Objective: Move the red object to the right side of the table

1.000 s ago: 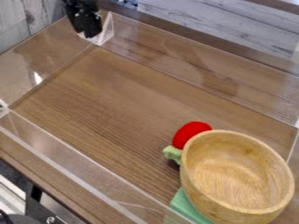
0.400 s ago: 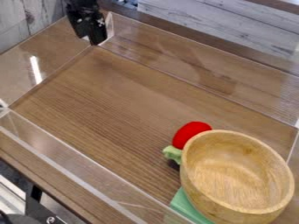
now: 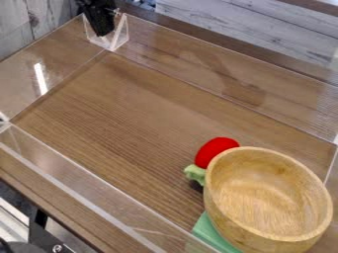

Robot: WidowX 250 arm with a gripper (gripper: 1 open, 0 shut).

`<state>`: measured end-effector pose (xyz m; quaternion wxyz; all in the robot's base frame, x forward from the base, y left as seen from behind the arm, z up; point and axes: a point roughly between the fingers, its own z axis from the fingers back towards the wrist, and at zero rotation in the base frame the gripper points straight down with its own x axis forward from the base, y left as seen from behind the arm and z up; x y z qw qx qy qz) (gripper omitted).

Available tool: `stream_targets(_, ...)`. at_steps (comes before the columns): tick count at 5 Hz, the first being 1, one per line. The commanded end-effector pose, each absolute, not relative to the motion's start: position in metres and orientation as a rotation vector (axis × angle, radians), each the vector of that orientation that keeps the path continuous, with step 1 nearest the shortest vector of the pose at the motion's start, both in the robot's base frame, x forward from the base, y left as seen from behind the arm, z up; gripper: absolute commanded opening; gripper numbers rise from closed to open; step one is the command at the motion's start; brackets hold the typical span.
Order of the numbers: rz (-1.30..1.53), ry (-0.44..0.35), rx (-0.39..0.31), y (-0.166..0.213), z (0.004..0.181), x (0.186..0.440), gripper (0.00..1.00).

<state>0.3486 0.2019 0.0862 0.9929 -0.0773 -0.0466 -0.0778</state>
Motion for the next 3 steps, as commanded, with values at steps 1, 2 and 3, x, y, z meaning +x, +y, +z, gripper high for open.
stream_targets(1,-0.111,-0.137,-0.107,0.212,0.113,0.357,1.0)
stream_targets(2,-0.127,-0.12,-0.105,0.203,0.108,0.351,1.0)
stream_targets(3,-0.136,-0.115,-0.105,0.195,0.109,0.342,0.0)
